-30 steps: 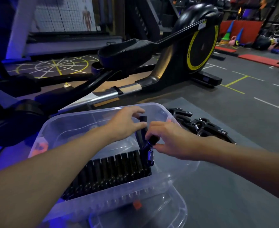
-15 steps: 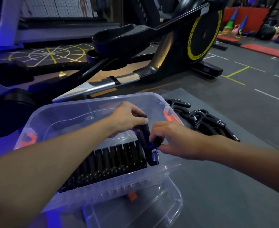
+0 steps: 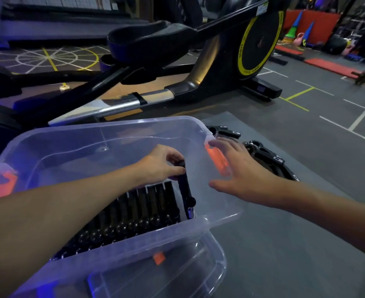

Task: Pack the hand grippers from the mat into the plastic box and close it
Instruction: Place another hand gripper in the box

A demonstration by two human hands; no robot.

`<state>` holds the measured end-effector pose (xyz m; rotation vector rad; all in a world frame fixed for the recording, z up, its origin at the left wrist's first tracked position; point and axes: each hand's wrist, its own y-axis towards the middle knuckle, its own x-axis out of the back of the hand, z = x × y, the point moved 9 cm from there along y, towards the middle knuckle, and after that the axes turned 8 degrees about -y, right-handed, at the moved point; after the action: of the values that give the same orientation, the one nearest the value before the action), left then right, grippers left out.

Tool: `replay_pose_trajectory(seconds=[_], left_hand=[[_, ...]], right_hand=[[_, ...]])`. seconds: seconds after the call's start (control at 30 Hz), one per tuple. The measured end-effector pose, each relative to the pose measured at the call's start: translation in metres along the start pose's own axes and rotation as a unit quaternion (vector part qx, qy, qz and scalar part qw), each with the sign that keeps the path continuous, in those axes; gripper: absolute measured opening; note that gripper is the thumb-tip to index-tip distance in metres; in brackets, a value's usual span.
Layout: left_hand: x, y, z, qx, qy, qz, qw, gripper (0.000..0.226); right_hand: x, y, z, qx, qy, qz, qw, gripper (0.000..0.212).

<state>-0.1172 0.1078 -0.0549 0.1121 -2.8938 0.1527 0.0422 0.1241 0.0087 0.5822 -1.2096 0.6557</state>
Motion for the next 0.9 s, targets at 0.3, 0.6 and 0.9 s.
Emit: replay_pose_trajectory(seconds=[0.3, 0.6, 0.9], left_hand=[[-0.005, 0.019, 0.028, -0.004, 0.109, -0.018, 0.994, 0.026], [0.001, 0.016, 0.044, 0.011, 0.125, -0.026, 0.992, 0.025], [0.003, 0.012, 0.053, 0.009, 0.12, -0.023, 0.992, 0.025]], right_hand=[[-0.012, 0.001, 0.007, 0.02, 0.031, 0.044, 0.998, 0.1], [-0.012, 0.0, 0.005, 0.015, 0.048, 0.037, 0.998, 0.097], [-0.014, 0.001, 0.003, 0.003, 0.049, 0.038, 0.998, 0.095]])
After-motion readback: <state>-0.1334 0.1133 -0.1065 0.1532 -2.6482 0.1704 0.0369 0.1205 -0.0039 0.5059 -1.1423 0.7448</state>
